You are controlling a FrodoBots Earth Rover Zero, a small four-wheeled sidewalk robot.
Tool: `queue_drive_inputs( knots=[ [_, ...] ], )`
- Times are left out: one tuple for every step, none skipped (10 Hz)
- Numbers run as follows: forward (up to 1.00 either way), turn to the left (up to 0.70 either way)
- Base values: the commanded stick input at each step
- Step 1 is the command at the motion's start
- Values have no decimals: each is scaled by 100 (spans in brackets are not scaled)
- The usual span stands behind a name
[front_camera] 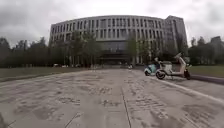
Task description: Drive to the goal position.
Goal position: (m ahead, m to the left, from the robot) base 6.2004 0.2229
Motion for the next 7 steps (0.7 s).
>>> queue_drive_inputs(
  knots=[
    [70, 1],
    [70, 1],
    [70, 1],
    [70, 1],
    [70, 1],
    [70, 1],
    [70, 1]
  ],
)
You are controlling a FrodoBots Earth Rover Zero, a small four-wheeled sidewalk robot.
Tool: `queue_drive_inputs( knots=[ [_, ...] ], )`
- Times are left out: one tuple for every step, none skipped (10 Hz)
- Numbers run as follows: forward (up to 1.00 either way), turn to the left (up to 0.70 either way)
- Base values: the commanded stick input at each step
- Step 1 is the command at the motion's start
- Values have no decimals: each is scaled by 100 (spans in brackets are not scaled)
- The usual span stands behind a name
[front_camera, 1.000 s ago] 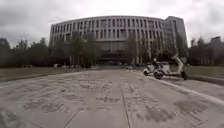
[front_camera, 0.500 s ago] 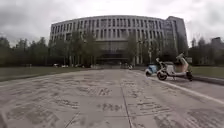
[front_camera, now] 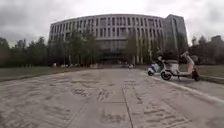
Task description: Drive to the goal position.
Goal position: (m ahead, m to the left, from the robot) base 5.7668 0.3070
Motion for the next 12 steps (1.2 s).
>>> queue_drive_inputs(
  knots=[
    [70, 1],
    [70, 1],
    [70, 1],
    [70, 1],
    [70, 1],
    [70, 1],
    [70, 1],
    [70, 1],
    [70, 1],
    [70, 1],
    [70, 1],
    [70, 1]
  ],
)
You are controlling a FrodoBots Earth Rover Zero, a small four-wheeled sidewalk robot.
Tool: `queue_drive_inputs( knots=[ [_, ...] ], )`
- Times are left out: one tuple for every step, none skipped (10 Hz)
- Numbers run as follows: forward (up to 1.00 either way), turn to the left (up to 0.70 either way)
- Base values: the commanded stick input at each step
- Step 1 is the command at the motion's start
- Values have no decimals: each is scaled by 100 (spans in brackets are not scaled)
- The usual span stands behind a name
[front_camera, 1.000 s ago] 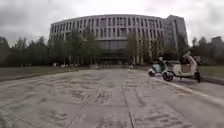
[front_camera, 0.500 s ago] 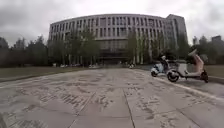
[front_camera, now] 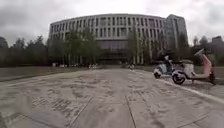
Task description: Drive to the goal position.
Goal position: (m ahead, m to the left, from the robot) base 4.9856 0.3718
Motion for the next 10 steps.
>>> queue_drive_inputs(
  knots=[
    [70, 1],
    [70, 1],
    [70, 1],
    [70, 1],
    [70, 1],
    [70, 1],
    [70, 1],
    [70, 1],
    [70, 1],
    [70, 1]
  ],
)
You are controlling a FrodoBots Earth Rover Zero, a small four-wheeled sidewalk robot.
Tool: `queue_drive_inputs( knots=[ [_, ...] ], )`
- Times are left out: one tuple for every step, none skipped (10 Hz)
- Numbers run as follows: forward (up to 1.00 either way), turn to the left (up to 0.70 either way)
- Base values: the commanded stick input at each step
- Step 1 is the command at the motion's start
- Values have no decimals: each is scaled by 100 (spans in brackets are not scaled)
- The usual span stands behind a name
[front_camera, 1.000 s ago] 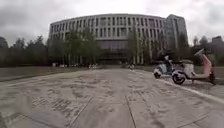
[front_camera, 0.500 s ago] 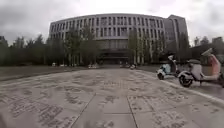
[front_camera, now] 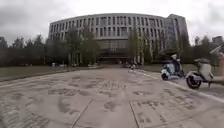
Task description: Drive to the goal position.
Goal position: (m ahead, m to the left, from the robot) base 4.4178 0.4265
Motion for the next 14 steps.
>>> queue_drive_inputs(
  knots=[
    [70, 1],
    [70, 1],
    [70, 1],
    [70, 1],
    [70, 1],
    [70, 1],
    [70, 1],
    [70, 1],
    [70, 1],
    [70, 1],
    [70, 1],
    [70, 1],
    [70, 1],
    [70, 1]
  ],
)
